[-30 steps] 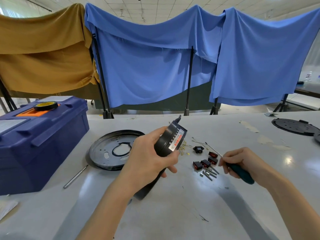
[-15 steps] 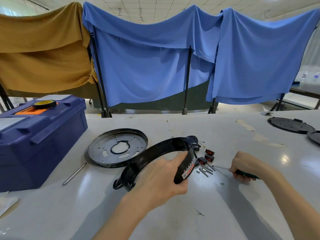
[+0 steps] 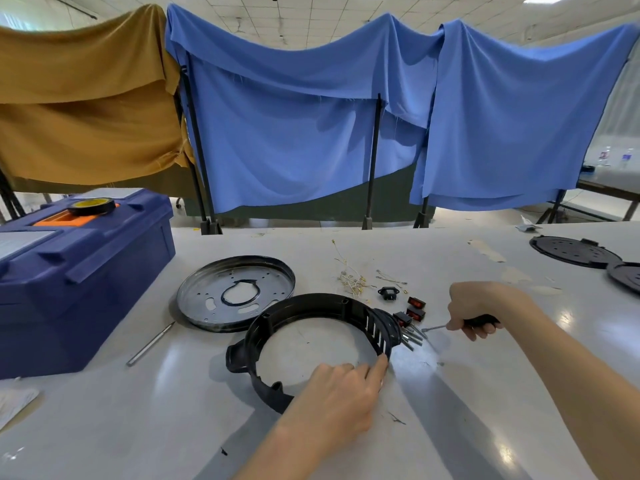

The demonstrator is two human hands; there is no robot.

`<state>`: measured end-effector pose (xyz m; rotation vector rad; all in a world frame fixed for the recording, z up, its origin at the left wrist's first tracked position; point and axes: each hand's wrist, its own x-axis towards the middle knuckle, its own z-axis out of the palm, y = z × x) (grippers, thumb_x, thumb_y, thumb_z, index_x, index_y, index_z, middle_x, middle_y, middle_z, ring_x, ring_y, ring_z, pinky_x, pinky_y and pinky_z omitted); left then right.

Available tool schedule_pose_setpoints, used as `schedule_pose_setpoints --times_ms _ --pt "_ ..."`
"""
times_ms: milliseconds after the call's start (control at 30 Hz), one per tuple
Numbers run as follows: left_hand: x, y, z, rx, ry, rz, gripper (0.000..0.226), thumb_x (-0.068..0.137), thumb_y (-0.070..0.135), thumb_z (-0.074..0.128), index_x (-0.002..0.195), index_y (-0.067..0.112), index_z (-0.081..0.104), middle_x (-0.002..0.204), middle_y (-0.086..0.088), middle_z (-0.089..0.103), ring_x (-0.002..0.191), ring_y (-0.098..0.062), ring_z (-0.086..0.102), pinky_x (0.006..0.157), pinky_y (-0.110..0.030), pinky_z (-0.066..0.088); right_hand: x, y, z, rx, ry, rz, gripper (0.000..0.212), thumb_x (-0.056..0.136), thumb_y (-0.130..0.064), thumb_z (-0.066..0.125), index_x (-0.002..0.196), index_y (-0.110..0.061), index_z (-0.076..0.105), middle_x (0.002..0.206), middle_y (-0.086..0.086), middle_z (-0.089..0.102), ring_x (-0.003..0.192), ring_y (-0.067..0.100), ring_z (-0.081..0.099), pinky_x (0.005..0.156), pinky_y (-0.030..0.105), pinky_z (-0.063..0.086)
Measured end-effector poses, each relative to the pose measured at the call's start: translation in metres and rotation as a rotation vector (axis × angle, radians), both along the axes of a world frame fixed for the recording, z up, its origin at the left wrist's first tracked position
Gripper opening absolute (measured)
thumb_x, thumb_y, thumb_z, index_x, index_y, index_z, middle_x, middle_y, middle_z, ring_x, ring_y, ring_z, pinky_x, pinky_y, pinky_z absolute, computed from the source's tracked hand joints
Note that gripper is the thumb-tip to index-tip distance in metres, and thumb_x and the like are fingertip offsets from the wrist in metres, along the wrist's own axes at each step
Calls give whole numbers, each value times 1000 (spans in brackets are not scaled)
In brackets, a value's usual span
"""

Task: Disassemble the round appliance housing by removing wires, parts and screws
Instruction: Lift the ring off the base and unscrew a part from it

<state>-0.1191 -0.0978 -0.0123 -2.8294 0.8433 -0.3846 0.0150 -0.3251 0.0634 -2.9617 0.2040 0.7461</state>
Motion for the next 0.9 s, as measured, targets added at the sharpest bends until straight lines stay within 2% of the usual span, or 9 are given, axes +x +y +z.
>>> schedule_pose_setpoints --times_ms 67,133,200,533,700,767,900 --pt "-2 -2 -5 9 -24 17 62 87 21 51 146 14 33 102 -1 63 87 -20 62 53 -31 27 -2 -2 0 -12 4 -4 43 94 -20 56 55 -1 59 38 5 53 29 16 40 38 13 30" --pt "-1 -4 -8 -35 42 18 62 94 13 39 151 9 14 118 -10 55 103 -28 53 60 -36 28 -4 -4 1 -12 7 -14 43 94 -20 55 56 -1 60 38 5 54 29 16 40 37 12 30" --pt "-1 -6 -9 -64 72 33 63 96 11 35 151 9 6 124 -12 49 110 -31 47 64 -38 29 -7 -6 3 10 3 -27 42 95 -19 55 58 0 59 38 5 54 28 16 39 37 12 29" --pt "1 -3 -10 -165 116 44 59 98 16 35 151 15 10 124 -8 50 110 -27 48 66 -36 29 -10 -13 3 117 -106 -28 37 94 -17 56 63 2 59 39 6 55 30 18 43 38 17 32" --pt "3 2 -18 -167 123 51 52 104 25 28 152 16 9 128 -6 48 114 -25 45 68 -35 32 -10 -25 -13 306 -237 -105 18 92 -8 55 78 3 56 65 17 62 45 22 61 46 24 43" --pt "4 1 -20 -167 121 56 53 104 26 28 152 16 7 129 -6 47 115 -24 44 69 -34 32 -15 -22 -27 326 -250 -81 22 90 -5 59 71 -2 50 65 11 54 47 22 54 47 26 45" --pt "5 0 -20 -195 111 70 53 104 25 31 152 17 8 130 -5 46 117 -23 42 69 -33 33 -23 -10 -54 292 -306 -74 41 89 -11 64 58 -11 38 52 2 35 48 17 32 48 24 28"
